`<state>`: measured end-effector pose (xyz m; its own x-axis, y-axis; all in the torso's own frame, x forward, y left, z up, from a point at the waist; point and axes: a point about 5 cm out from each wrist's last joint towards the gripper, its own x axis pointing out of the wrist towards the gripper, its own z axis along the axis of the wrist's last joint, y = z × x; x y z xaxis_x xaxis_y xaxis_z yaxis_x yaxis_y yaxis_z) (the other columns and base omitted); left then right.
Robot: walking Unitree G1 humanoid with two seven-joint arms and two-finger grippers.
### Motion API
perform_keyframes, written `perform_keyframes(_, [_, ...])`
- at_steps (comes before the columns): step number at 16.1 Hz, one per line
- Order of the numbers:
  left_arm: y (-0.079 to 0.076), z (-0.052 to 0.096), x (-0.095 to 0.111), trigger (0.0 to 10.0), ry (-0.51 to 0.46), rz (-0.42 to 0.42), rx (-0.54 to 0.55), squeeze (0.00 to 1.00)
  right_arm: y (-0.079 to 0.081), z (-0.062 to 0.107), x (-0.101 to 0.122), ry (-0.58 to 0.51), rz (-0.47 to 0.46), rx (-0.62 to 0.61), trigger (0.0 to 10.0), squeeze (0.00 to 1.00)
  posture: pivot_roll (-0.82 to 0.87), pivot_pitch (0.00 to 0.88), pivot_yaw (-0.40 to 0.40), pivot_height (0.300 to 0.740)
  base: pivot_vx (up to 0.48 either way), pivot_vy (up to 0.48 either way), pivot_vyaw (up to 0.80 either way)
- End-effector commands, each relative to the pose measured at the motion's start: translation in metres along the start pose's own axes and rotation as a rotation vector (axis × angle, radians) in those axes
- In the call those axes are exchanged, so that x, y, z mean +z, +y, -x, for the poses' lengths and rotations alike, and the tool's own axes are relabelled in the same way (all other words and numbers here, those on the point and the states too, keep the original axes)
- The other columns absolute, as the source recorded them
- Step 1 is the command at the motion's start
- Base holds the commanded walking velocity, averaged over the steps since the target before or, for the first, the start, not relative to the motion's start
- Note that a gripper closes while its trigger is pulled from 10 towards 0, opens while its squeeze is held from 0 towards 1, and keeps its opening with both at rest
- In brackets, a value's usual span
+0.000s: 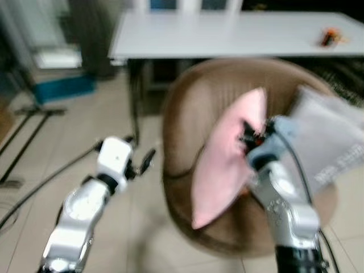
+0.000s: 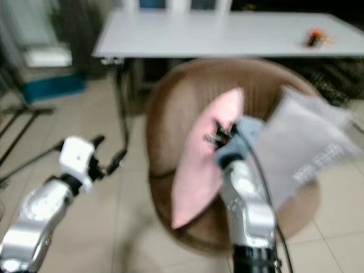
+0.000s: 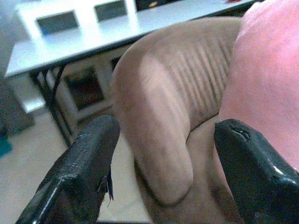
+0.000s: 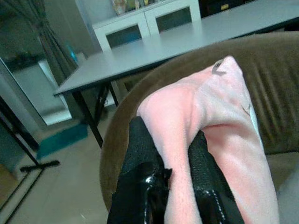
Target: Move the pillow to the sofa from floor
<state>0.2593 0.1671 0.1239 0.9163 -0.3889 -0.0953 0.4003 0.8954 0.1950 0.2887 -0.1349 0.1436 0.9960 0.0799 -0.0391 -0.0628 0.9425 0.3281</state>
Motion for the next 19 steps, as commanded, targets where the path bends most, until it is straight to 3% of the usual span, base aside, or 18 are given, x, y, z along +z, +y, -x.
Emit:
perform_keyframes(1, [-0.006,-0.0012,0.0012,10.0,-0.005,0.009,-0.024,0.0,-0.0068,0.0005,0.0113,-0.053,0.016,-0.012,10.0,0.0,0.03,0.0,-0.013,0.74,0.292,0.0,0.0])
perform_keyframes(17, [-0.0063,-0.0024,0.0013,10.0,0.002,0.002,-0.037,0.02,0.0,-0.0065,0.0129,-0.053,0.049,0.037,10.0,0.0,0.04,0.0,-0.016,0.74,0.328,0.0,0.0])
perform_keyframes(19, [-0.006,-0.0026,0.0014,10.0,0.002,0.001,-0.037,0.02,0.0005,-0.0076,0.0132,-0.052,0.049,0.042,10.0,0.0,0.04,0.0,-0.018,0.74,0.339,0.0,-0.8])
